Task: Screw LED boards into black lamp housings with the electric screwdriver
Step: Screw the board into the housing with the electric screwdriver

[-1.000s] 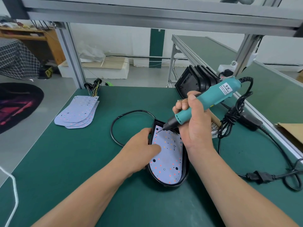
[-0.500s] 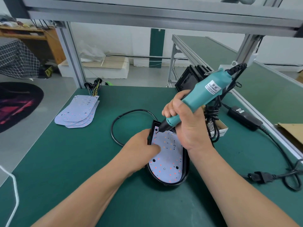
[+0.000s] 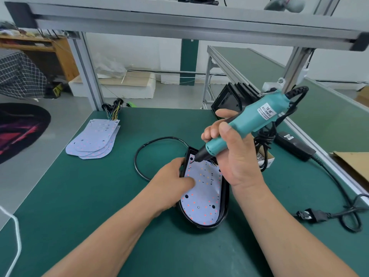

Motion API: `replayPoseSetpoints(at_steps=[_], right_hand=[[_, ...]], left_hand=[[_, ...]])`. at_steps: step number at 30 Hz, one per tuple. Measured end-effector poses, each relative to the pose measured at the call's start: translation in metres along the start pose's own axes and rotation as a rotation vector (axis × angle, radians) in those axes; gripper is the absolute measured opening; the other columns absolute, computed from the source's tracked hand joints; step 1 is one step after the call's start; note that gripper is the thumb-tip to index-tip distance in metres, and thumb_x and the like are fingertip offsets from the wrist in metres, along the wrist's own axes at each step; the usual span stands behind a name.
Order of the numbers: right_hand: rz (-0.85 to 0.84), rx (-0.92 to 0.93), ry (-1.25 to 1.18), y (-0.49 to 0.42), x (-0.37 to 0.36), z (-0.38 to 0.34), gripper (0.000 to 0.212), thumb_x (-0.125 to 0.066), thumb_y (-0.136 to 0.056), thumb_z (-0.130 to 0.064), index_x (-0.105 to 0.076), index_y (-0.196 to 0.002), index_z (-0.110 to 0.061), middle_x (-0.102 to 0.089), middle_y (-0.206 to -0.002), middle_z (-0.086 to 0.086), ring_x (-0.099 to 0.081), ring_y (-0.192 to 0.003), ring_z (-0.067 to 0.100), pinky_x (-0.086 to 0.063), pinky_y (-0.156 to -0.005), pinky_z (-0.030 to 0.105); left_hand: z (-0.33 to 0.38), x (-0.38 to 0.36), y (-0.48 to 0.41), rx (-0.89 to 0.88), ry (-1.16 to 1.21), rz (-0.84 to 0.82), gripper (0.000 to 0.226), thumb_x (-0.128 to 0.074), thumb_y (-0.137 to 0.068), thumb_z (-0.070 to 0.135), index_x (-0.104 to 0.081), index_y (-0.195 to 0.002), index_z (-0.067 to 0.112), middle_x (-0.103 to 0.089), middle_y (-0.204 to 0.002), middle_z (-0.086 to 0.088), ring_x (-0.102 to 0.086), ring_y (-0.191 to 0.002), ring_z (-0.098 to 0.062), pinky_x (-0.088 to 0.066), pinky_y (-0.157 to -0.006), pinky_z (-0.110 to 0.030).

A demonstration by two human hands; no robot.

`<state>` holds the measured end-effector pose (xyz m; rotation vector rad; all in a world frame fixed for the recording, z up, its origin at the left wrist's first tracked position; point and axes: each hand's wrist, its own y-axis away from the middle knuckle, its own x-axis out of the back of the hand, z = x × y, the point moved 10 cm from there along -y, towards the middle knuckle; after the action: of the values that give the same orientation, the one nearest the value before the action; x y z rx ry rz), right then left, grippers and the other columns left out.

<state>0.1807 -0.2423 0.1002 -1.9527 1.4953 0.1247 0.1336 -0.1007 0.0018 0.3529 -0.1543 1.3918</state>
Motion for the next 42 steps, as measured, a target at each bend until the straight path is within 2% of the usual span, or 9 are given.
replayPoseSetpoints(at_steps=[10, 17, 21, 26, 30, 34, 37, 39, 42], right_hand=[[0.125, 0.025, 0.087, 0.007, 0.009, -0.010, 0.020, -0.070, -0.095, -0.023, -0.069, -0.115, -0.018, -0.060, -0.078, 0.003, -0.059, -0.079, 0.024, -0.053, -0.088, 0.043], [0.221, 0.103, 0.152, 0.000, 0.017, -0.047, 0.020, -0.075, -0.096, -0.033, -0.073, -0.106, -0.015, -0.061, -0.079, 0.007, -0.062, -0.063, 0.026, -0.055, -0.069, 0.042], [0.332, -0.007, 0.353, -0.008, 0.062, -0.064, 0.023, -0.077, -0.093, -0.034, -0.067, -0.100, -0.013, -0.067, -0.088, 0.007, -0.061, -0.057, 0.024, -0.049, -0.049, 0.033], [0.322, -0.288, 0.739, 0.001, 0.140, -0.059, 0.034, -0.073, -0.085, -0.027, -0.058, -0.111, -0.012, -0.068, -0.077, 0.013, -0.063, -0.055, 0.018, -0.052, -0.046, 0.032], [0.383, -0.397, 0.965, 0.022, 0.197, -0.072, 0.020, -0.073, -0.086, -0.026, -0.064, -0.103, -0.018, -0.071, -0.066, -0.001, -0.066, -0.066, 0.032, -0.057, -0.060, 0.050], [0.397, -0.448, 1.095, 0.032, 0.215, -0.082, 0.026, -0.073, -0.074, -0.043, -0.068, -0.097, -0.033, -0.074, -0.071, 0.004, -0.071, -0.062, 0.033, -0.061, -0.060, 0.058], [0.399, -0.454, 1.133, 0.034, 0.219, -0.080, 0.025, -0.071, -0.072, -0.041, -0.068, -0.096, -0.033, -0.073, -0.071, 0.007, -0.070, -0.059, 0.030, -0.061, -0.058, 0.059], [0.385, -0.460, 1.190, 0.033, 0.220, -0.078, 0.018, -0.069, -0.080, -0.030, -0.065, -0.098, -0.027, -0.073, -0.071, 0.010, -0.072, -0.062, 0.036, -0.060, -0.060, 0.060], [0.331, -0.499, 1.322, 0.031, 0.224, -0.075, 0.011, -0.065, -0.092, -0.016, -0.060, -0.099, -0.022, -0.073, -0.070, 0.007, -0.073, -0.062, 0.036, -0.062, -0.065, 0.058]], left_hand=[[-0.002, 0.000, 0.001, -0.002, 0.021, -0.006, 0.032, -0.058, -0.078, 0.024, -0.067, -0.107, 0.033, -0.059, -0.068, 0.012, -0.051, -0.058, -0.015, -0.042, -0.056, -0.032], [-0.004, 0.003, 0.004, 0.038, 0.013, -0.009, 0.027, -0.057, -0.077, 0.022, -0.067, -0.103, 0.020, -0.063, -0.074, 0.005, -0.054, -0.059, -0.016, -0.042, -0.052, -0.029], [-0.005, 0.006, 0.004, 0.064, 0.099, -0.003, 0.026, -0.062, -0.082, 0.027, -0.071, -0.106, 0.023, -0.075, -0.086, -0.002, -0.065, -0.067, -0.019, -0.050, -0.053, -0.031], [-0.011, 0.012, 0.002, 0.110, 0.233, 0.036, 0.017, -0.059, -0.108, 0.029, -0.073, -0.110, 0.021, -0.080, -0.090, 0.004, -0.069, -0.069, -0.015, -0.055, -0.057, -0.029], [-0.016, 0.015, 0.001, 0.182, 0.409, 0.053, 0.019, -0.059, -0.108, 0.028, -0.074, -0.118, 0.020, -0.082, -0.110, -0.002, -0.079, -0.096, -0.026, -0.062, -0.082, -0.043], [-0.021, 0.023, -0.003, 0.210, 0.610, 0.128, 0.016, -0.060, -0.107, 0.020, -0.067, -0.107, 0.006, -0.077, -0.098, -0.011, -0.068, -0.084, -0.026, -0.051, -0.085, -0.039], [-0.020, 0.016, -0.003, 0.247, 0.835, 0.061, 0.011, -0.058, -0.105, 0.019, -0.062, -0.108, 0.010, -0.064, -0.086, -0.013, -0.060, -0.069, -0.025, -0.052, -0.064, -0.031], [-0.016, 0.005, 0.000, 0.277, 1.091, -0.080, 0.024, -0.065, -0.090, 0.016, -0.064, -0.112, 0.005, -0.063, -0.084, -0.012, -0.061, -0.061, -0.022, -0.050, -0.045, -0.025], [0.002, -0.006, 0.007, 0.210, 1.319, -0.341, 0.046, -0.085, -0.073, 0.010, -0.068, -0.113, -0.002, -0.063, -0.089, -0.015, -0.067, -0.069, -0.027, -0.057, -0.048, -0.029]])
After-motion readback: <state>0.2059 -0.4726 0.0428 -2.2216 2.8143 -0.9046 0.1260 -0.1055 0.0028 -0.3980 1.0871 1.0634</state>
